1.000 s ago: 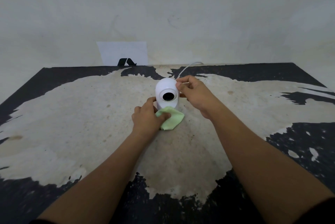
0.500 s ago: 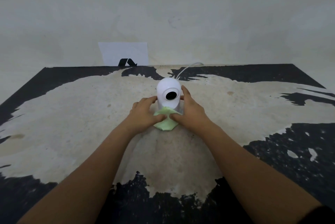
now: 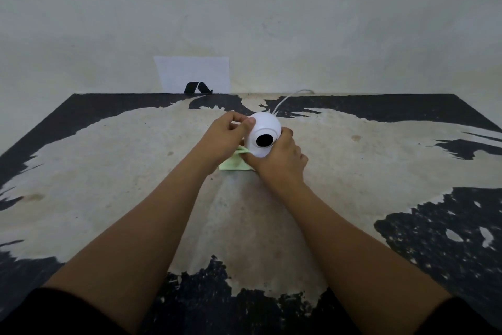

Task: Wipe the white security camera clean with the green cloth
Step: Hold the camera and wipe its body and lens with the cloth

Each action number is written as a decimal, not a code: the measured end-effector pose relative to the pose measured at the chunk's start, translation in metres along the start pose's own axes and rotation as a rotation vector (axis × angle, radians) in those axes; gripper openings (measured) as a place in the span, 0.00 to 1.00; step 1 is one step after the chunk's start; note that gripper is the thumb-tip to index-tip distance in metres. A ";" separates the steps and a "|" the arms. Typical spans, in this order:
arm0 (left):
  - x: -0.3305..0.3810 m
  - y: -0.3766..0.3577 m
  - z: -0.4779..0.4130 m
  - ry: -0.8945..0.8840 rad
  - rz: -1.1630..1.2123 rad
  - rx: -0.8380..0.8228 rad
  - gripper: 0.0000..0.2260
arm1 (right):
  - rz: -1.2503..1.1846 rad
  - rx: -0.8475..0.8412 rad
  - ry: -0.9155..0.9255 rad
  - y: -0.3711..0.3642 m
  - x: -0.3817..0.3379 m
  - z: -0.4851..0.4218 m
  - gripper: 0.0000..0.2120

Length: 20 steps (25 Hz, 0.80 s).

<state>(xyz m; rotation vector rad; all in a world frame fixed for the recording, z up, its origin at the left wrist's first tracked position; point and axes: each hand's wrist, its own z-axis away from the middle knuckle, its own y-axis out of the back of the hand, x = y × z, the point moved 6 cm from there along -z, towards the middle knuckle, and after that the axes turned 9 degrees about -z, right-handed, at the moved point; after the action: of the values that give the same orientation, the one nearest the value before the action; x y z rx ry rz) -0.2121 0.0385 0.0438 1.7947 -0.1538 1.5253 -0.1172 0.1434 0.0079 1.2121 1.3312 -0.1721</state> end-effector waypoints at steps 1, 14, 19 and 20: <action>0.000 0.001 -0.001 -0.003 -0.004 -0.006 0.14 | -0.006 0.017 -0.012 -0.001 -0.001 0.001 0.42; 0.004 -0.001 0.002 -0.011 0.035 -0.059 0.10 | 0.057 -0.346 0.171 0.027 0.017 -0.019 0.26; 0.002 -0.002 0.002 -0.003 0.048 -0.053 0.07 | -0.143 -0.382 0.136 0.036 0.022 -0.025 0.18; 0.002 -0.002 0.002 -0.005 0.046 -0.050 0.07 | -0.167 -0.381 0.132 0.036 0.022 -0.025 0.18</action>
<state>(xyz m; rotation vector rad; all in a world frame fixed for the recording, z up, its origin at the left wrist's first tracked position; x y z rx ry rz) -0.2090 0.0397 0.0443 1.7666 -0.2351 1.5356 -0.1005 0.1886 0.0159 0.8018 1.5010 0.0447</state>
